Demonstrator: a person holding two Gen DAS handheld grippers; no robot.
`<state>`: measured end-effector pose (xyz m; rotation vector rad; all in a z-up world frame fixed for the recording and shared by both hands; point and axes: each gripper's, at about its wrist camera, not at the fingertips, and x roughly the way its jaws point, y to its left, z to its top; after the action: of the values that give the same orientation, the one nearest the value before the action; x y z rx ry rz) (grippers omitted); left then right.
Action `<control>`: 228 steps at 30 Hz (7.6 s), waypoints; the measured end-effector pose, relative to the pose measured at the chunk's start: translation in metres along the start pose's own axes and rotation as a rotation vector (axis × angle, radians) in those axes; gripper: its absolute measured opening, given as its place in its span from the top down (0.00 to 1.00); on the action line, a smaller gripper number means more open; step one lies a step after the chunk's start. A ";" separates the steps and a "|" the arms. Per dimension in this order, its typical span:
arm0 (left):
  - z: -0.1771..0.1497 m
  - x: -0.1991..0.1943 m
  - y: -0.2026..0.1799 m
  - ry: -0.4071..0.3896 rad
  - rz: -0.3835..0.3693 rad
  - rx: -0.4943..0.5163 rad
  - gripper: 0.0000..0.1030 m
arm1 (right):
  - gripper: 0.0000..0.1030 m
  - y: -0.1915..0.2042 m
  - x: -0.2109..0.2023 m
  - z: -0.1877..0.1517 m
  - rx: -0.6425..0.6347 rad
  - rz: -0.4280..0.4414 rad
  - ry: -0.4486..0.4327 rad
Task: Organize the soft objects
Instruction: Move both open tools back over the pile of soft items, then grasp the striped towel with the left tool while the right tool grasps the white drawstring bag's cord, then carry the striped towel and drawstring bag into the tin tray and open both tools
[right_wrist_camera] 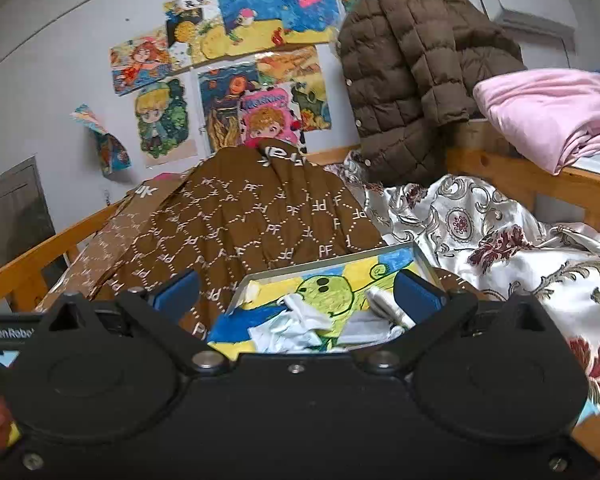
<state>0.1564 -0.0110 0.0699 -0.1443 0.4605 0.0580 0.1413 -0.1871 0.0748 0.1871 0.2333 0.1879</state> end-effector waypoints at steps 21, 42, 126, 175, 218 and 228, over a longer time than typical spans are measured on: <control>-0.085 -0.033 0.042 0.048 -0.132 -0.032 0.01 | 0.01 0.057 -0.081 -0.074 -0.052 -0.042 0.029; -0.096 -0.018 0.038 0.131 -0.061 0.035 0.01 | 0.01 0.054 -0.056 -0.087 -0.102 -0.140 0.162; -0.090 0.154 0.005 0.471 -0.612 -0.432 0.56 | 0.30 0.033 0.071 -0.137 -0.369 -0.306 0.453; -0.065 0.069 -0.010 0.369 -0.670 -0.359 0.92 | 0.94 0.034 0.050 -0.126 -0.380 -0.444 0.339; 0.089 0.077 -0.057 0.076 -0.461 -0.092 0.92 | 0.94 0.027 0.049 -0.045 -0.554 -0.264 -0.121; 0.118 0.183 -0.085 0.088 -0.279 -0.048 0.92 | 0.94 0.012 0.146 -0.010 -0.635 -0.177 -0.049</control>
<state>0.3789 -0.0728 0.1030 -0.2576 0.5228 -0.2115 0.2761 -0.1439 0.0368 -0.4578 0.1316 0.0740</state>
